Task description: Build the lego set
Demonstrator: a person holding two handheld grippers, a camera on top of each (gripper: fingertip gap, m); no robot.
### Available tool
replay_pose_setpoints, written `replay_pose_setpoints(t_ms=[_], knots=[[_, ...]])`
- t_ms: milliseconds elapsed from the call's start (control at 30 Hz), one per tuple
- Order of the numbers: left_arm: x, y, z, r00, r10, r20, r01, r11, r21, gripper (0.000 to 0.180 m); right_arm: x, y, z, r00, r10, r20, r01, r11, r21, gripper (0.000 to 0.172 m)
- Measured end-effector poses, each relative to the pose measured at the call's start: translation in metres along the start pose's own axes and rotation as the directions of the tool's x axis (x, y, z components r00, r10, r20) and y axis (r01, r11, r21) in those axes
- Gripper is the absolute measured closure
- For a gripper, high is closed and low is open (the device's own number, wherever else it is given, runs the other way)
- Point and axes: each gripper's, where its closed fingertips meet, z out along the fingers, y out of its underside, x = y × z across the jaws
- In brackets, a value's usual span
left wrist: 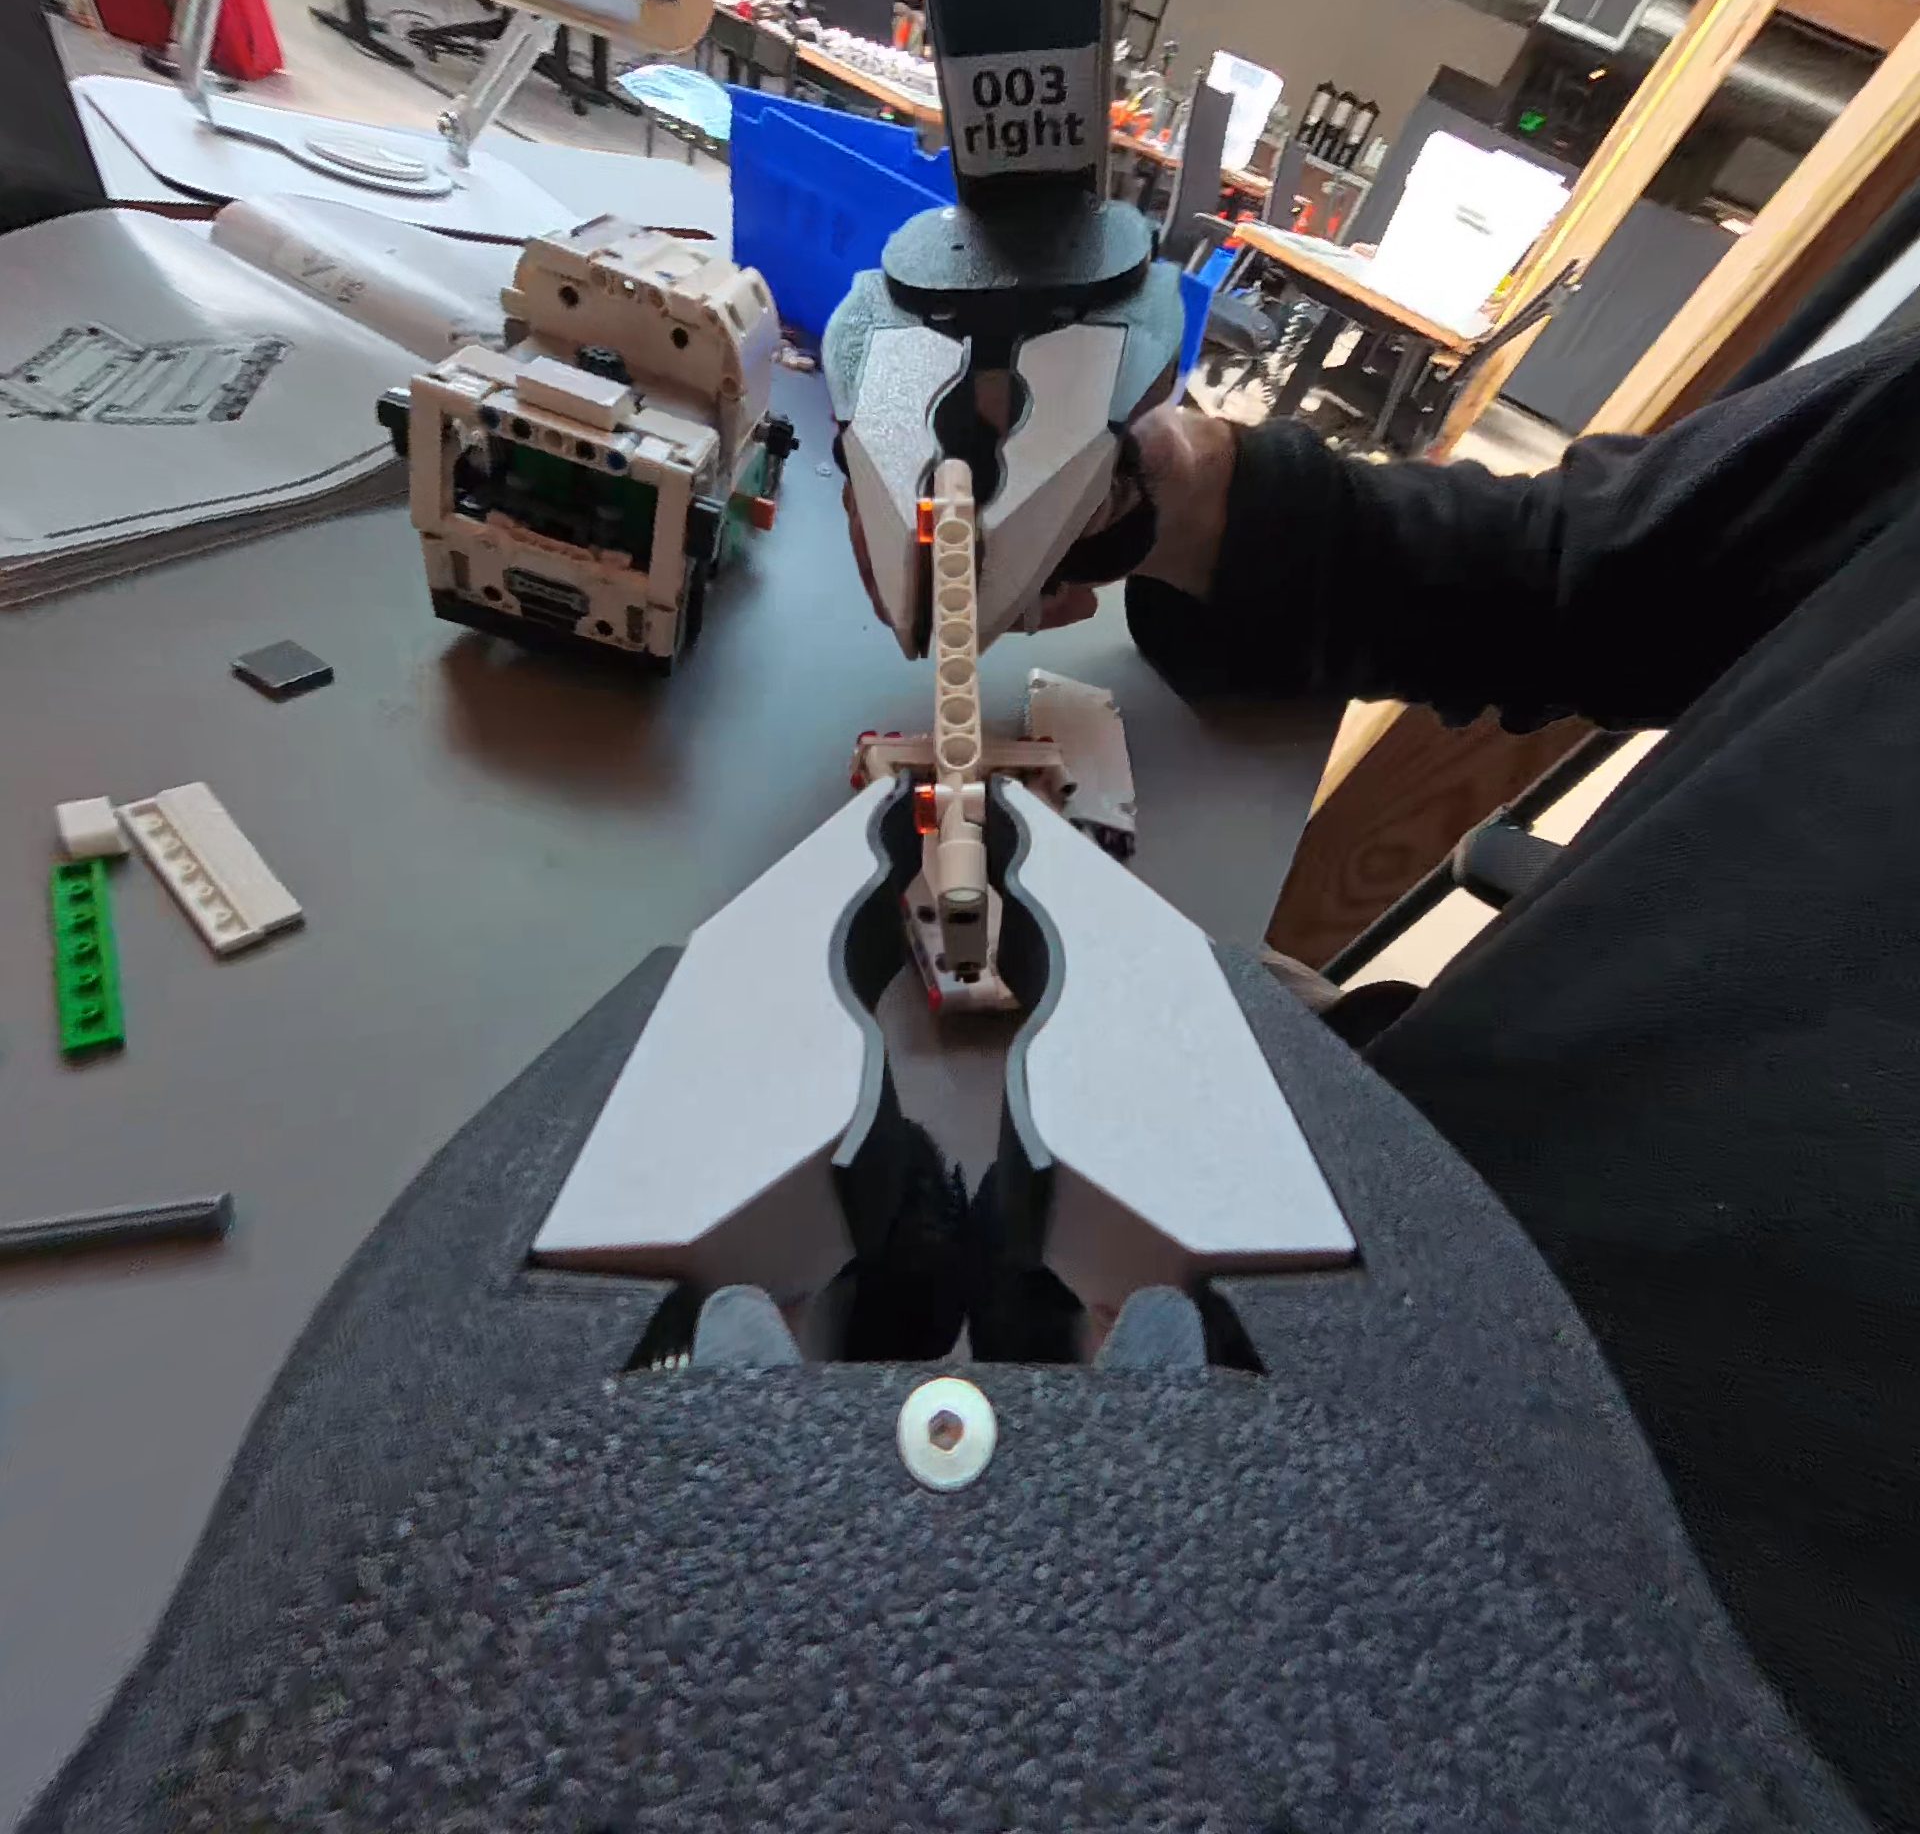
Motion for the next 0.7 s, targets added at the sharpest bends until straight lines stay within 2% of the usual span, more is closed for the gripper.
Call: replay_pose_setpoints(t_ms=[67, 133, 200, 233, 300, 400, 567, 700], knots=[[-0.004, 0.010, -0.005, 0.996, 0.041, 0.084, -0.038, 0.999, -0.033, 0.171, 0.004, 0.017, 0.009, 0.999, -0.048, -0.020, 0.045, 0.991, -0.130, 0.165], [-0.006, 0.023, -0.005, 0.979, 0.121, 0.165, -0.106, 0.990, -0.094, 0.171, 0.015, 0.037, 0.011, 0.984, -0.155, -0.087, 0.125, 0.951, -0.283, 0.160], [-0.004, 0.031, -0.002, 0.958, 0.193, 0.214, -0.165, 0.976, -0.143, 0.171, 0.018, 0.045, 0.010, 0.963, -0.242, -0.121, 0.187, 0.919, -0.348, 0.153], [-0.004, 0.031, 0.000, 0.947, 0.215, 0.239, -0.182, 0.972, -0.152, 0.171, 0.016, 0.045, 0.009, 0.954, -0.270, -0.133, 0.210, 0.913, -0.348, 0.150], [-0.005, 0.027, 0.004, 0.934, 0.235, 0.270, -0.198, 0.967, -0.158, 0.171, 0.019, 0.046, 0.004, 0.925, -0.327, -0.196, 0.242, 0.901, -0.359, 0.161], [-0.004, 0.029, 0.013, 0.930, 0.245, 0.274, -0.209, 0.966, -0.156, 0.171, 0.021, 0.045, -0.007, 0.885, -0.398, -0.242, 0.291, 0.878, -0.380, 0.163], [0.000, 0.026, 0.015, 0.951, 0.203, 0.233, -0.181, 0.977, -0.111, 0.171, 0.014, 0.043, -0.016, 0.937, -0.304, -0.173, 0.240, 0.918, -0.317, 0.164], [-0.003, 0.029, 0.016, 0.942, 0.220, 0.254, -0.190, 0.972, -0.138, 0.174, 0.018, 0.046, -0.017, 0.956, -0.241, -0.166, 0.183, 0.935, -0.302, 0.164]])
